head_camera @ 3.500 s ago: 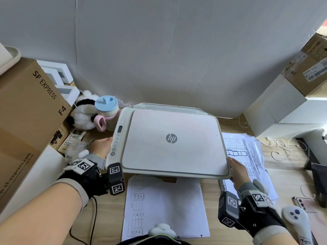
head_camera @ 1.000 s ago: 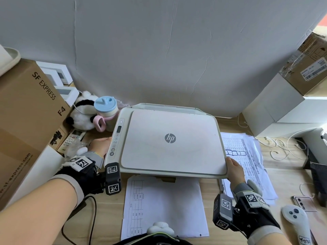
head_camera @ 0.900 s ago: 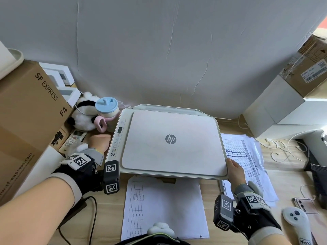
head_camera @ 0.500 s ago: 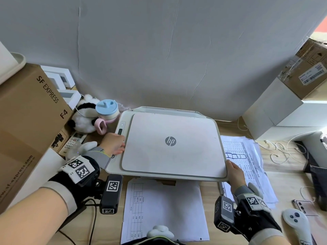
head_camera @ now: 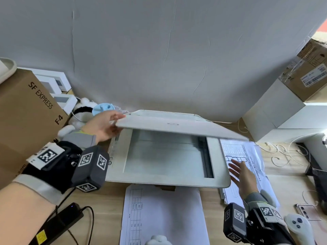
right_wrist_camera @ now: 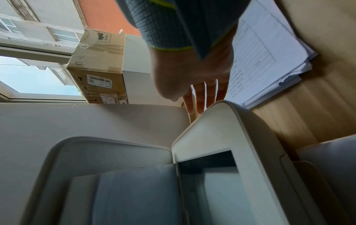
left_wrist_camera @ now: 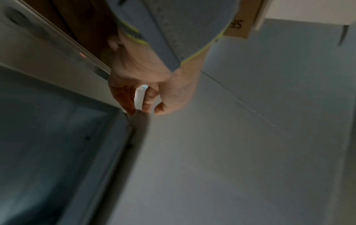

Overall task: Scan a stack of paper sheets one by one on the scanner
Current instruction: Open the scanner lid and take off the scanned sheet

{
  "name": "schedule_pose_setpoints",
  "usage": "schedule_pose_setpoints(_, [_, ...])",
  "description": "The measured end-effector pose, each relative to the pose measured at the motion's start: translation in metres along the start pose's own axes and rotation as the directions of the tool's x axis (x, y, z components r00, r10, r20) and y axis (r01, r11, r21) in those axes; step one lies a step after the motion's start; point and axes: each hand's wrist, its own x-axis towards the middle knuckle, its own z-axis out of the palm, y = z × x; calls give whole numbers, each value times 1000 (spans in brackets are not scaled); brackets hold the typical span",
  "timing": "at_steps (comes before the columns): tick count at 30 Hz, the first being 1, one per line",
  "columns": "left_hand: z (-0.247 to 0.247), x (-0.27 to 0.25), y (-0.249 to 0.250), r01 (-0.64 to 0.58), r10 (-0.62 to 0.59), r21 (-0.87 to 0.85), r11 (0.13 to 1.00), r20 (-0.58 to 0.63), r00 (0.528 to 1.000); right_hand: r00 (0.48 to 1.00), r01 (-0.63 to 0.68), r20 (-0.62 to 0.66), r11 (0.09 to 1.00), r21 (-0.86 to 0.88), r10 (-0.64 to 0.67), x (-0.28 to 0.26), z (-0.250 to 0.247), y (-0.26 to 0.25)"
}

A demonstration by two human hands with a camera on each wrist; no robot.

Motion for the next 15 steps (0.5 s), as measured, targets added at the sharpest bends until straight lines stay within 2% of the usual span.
schedule_pose_setpoints(4, [23,2,43,-145,142,-61,988,-58,988,998,61,-19,998,25,-60,6,6,-18])
schedule_pose_setpoints(7, [40,15,63,-244,242,2,970,-133,961,994,106,-26,994,36,-105,9,13,-30])
schedule_pose_setpoints(15, [68,45,82,-334,371,187,924,-226,901,985,167,33,985,48,-169,12,28,-41])
